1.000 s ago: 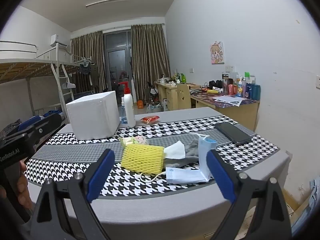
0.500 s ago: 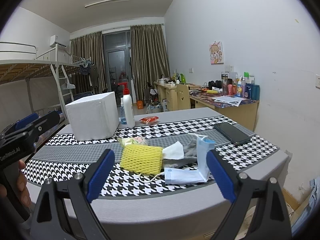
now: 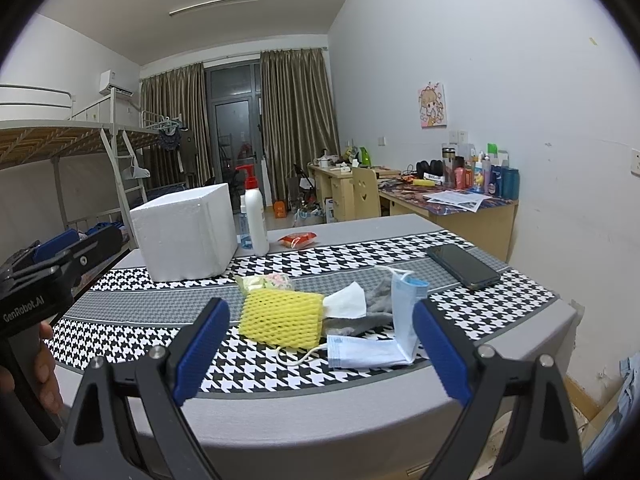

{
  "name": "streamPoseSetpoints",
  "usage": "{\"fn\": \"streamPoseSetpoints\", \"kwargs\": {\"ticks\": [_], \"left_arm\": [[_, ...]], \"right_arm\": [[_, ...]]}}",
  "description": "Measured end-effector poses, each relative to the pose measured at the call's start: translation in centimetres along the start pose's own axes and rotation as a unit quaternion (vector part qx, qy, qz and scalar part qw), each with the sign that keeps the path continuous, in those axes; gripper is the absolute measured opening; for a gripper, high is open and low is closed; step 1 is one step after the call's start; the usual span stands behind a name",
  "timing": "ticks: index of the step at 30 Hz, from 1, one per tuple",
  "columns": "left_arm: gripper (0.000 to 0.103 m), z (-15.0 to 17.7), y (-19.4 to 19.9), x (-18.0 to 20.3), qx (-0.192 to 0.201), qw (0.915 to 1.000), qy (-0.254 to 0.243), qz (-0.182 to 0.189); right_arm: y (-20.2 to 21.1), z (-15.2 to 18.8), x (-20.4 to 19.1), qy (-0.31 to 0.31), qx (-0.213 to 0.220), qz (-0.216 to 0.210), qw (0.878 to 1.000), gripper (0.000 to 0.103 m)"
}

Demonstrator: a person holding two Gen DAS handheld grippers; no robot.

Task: Organize soft objects
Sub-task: 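Move left tool toward yellow foam net while right tool approaches blue face mask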

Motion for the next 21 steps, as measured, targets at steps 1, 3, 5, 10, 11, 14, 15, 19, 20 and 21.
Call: {"fn": "streamPoseSetpoints", "kwargs": {"ticks": [1,3,5,10,11,14,15,19,20,21], "left_arm": [[0.102,0.0,0.0,0.1,0.001,1.0000,0.000,0.003],[0.102,0.0,0.0,0.2,0.003,1.0000,-0.003,0.004],[0.102,0.1,-0.1,0.4,0.001,1.0000,-0.008,0.005],[0.102,0.1,-0.3,0.6,-0.002,0.9999,-0.012,0.000],[0.102,0.2,-0.5,0.5,-0.004,0.9999,-0.012,-0.004],[0.102,0.4,-0.8,0.5,-0.011,0.9999,-0.009,-0.002],[0.102,0.4,-0.9,0.5,-0.012,0.9999,-0.008,-0.002],[0.102,0.5,-1.3,0.7,-0.015,0.9998,-0.010,0.000],[0.102,0.6,-1.4,0.8,-0.016,0.9998,-0.010,0.003],[0.102,0.6,-1.6,0.9,-0.019,0.9998,-0.011,0.004]], "right_arm": [[-0.1,0.0,0.0,0.000,0.000,0.000,1.000,0.095],[-0.1,0.0,0.0,0.001,-0.001,0.000,1.000,0.095],[-0.2,0.0,0.0,0.000,-0.002,-0.001,1.000,0.095],[-0.3,0.0,0.1,0.000,-0.004,0.000,1.000,0.095],[-0.3,0.0,0.1,-0.001,-0.005,0.000,1.000,0.095],[-0.5,0.0,0.2,-0.001,-0.006,0.000,1.000,0.095],[-0.5,0.0,0.3,-0.001,-0.007,0.000,1.000,0.095],[-0.8,0.1,0.3,-0.001,-0.010,0.001,1.000,0.095],[-0.9,0.1,0.3,-0.001,-0.010,0.001,1.000,0.095],[-1.0,0.1,0.4,0.000,-0.011,0.001,1.000,0.095]]}}
Point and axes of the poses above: each gripper's, at about its wrist camera, not at the fingertips, and y roughly against the way its jaws point, x to its right, z to its underside, the point moved 7 cm from there along -y, roughly the way its jaws point
